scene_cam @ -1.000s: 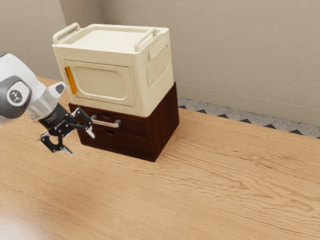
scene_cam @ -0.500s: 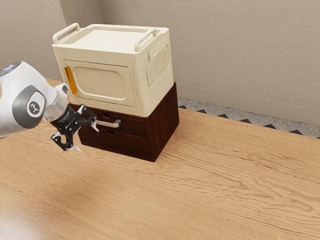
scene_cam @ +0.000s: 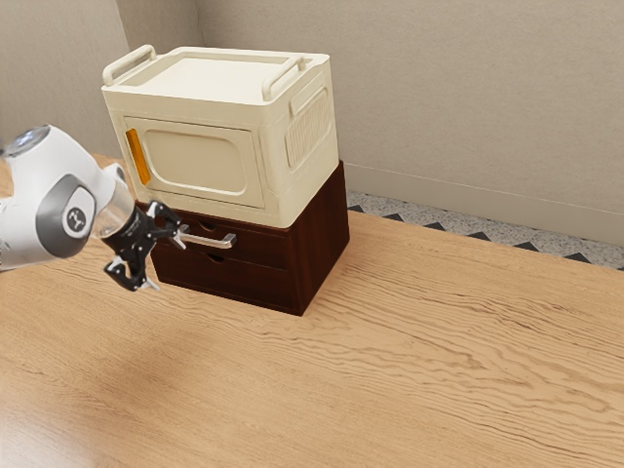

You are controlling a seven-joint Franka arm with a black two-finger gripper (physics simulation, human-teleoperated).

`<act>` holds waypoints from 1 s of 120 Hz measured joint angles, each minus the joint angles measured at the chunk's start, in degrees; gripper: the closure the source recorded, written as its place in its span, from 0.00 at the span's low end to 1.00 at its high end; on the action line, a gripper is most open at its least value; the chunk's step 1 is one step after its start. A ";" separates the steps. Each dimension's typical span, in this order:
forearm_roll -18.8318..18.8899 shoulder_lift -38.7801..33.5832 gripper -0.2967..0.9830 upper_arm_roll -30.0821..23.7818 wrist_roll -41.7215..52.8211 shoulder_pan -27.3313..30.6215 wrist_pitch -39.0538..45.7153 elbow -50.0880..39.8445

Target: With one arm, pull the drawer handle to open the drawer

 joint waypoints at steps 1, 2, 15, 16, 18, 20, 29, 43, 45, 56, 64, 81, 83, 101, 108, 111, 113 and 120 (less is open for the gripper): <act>0.06 0.08 0.28 0.01 -0.18 0.00 0.13 0.07; 0.11 0.16 0.28 0.02 -0.36 0.00 0.25 0.13; 0.59 0.66 0.28 1.07 -2.44 0.09 1.50 0.51; 0.61 0.75 0.28 1.13 -2.59 0.10 1.57 0.57; 0.66 1.15 0.28 1.23 -2.87 0.09 1.78 0.80; 0.69 1.72 0.28 1.30 -3.15 0.06 2.07 1.11; 0.81 5.13 0.28 1.36 -4.27 -0.43 4.16 2.54; 0.93 7.74 0.28 1.32 -5.72 -1.53 6.63 4.52; 0.94 7.98 0.28 1.32 -5.88 -1.58 6.88 4.71; 1.00 9.25 0.28 1.32 -6.68 -1.64 7.99 5.71; 0.95 10.23 0.28 1.32 -7.19 -1.83 8.79 5.95; 0.80 11.65 0.28 1.23 -8.11 -2.66 10.10 6.68; 0.79 11.77 0.28 1.22 -8.20 -2.78 10.21 6.83; 0.65 13.94 0.28 1.22 -8.95 -3.82 10.96 8.33; 0.60 15.33 0.28 1.22 -9.20 -4.16 11.39 9.59; 0.58 15.69 0.28 1.25 -9.30 -4.32 11.54 9.90; 0.56 15.92 0.28 1.30 -9.36 -4.44 11.64 10.03; 0.52 16.28 0.28 1.70 -9.58 -4.88 11.88 10.21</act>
